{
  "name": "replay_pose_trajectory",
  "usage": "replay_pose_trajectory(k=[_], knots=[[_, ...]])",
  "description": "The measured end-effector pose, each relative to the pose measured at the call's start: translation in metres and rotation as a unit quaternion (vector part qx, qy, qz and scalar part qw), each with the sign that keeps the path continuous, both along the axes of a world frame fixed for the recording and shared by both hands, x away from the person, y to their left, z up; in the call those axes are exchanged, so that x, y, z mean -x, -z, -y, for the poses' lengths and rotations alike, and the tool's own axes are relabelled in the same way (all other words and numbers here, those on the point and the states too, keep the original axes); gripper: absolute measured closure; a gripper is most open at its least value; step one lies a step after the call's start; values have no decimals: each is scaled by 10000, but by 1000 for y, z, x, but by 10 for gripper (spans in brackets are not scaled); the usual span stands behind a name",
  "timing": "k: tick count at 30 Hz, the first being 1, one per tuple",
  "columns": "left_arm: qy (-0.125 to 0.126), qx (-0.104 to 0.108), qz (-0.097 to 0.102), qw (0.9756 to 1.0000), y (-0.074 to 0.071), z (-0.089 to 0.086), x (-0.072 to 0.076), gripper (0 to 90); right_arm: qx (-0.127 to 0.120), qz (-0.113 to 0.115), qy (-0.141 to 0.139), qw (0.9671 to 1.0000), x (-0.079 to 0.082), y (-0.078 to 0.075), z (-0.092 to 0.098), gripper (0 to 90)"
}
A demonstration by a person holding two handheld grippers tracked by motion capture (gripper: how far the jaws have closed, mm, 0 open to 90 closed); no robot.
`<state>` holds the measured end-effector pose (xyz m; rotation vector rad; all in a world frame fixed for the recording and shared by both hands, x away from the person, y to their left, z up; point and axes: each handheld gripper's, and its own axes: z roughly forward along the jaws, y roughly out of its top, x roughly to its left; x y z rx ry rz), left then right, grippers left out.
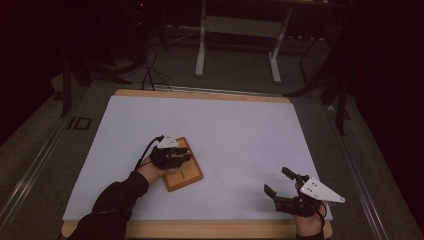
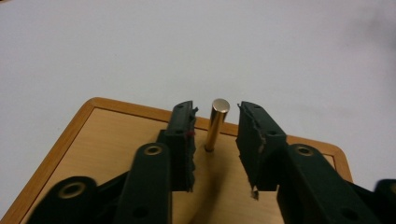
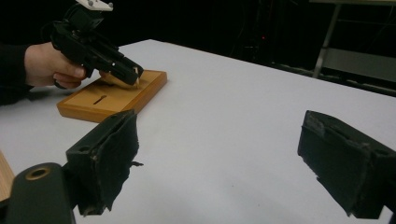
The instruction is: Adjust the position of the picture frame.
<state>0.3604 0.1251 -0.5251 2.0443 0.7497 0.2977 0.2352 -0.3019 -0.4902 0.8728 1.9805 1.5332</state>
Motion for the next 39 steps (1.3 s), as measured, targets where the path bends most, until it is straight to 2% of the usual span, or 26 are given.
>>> replay_pose_trajectory(k=[3,6,8,13,19,26,28,39], knots=[[62,-46,25,10000,2,2,-1,736,-7,-18,-13,10000,0,0,0,119],[67,-188,47,9998,4,3,-2,794,-5,-18,-3,10000,0,0,0,119],[82,-177,53,9998,6,3,-2,831,10,-25,-2,10000,0,1,1,126],[70,-165,160,9997,8,3,-1,846,25,-28,2,10000,-1,1,0,127],[35,-336,250,9991,4,5,3,852,35,-38,11,10000,-1,1,0,127],[78,-332,299,9990,-4,6,5,853,25,-56,12,10000,-1,1,1,127],[126,-260,315,9991,-10,9,6,853,23,-60,6,10000,-2,1,0,127],[245,-137,628,9976,-40,27,10,853,-10,-71,16,10000,-2,1,2,127]])
